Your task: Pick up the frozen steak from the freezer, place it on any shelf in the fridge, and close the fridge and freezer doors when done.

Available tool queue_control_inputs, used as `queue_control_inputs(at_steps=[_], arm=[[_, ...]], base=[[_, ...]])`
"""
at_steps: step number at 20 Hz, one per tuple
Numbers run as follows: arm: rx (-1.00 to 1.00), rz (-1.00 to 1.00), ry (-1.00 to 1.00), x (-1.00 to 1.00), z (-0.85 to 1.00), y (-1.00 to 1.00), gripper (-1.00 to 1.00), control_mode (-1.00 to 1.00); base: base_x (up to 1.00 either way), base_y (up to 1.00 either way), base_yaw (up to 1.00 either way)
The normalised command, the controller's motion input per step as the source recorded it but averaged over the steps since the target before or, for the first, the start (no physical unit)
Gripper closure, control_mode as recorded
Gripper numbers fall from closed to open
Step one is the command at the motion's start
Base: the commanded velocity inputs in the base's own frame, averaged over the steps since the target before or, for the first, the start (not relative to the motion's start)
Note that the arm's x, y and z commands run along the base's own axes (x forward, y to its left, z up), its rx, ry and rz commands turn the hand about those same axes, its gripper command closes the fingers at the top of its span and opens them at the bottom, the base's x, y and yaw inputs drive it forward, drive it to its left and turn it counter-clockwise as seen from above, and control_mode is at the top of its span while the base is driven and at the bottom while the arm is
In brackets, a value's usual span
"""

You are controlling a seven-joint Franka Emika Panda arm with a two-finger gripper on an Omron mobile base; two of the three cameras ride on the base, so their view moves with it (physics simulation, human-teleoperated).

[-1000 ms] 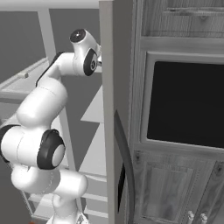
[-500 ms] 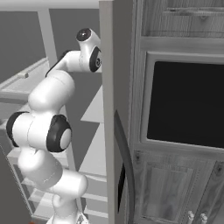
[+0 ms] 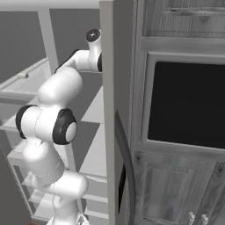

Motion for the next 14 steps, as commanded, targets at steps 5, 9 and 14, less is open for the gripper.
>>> queue_control_inputs(at_steps=[5,9,14], arm=[[0.00,-0.02,-0.13,0.42,-0.18,-0.02,1.00,-1.00],[0.00,0.00,-0.03,0.09,-0.07,0.00,1.00,-1.00],[0.00,0.00,0.00,-0.01,0.00,0.00,1.00,-1.00]], base=[[0.00,0.00,0.00],[0.00,0.00,0.00],[0.00,0.00,0.00]])
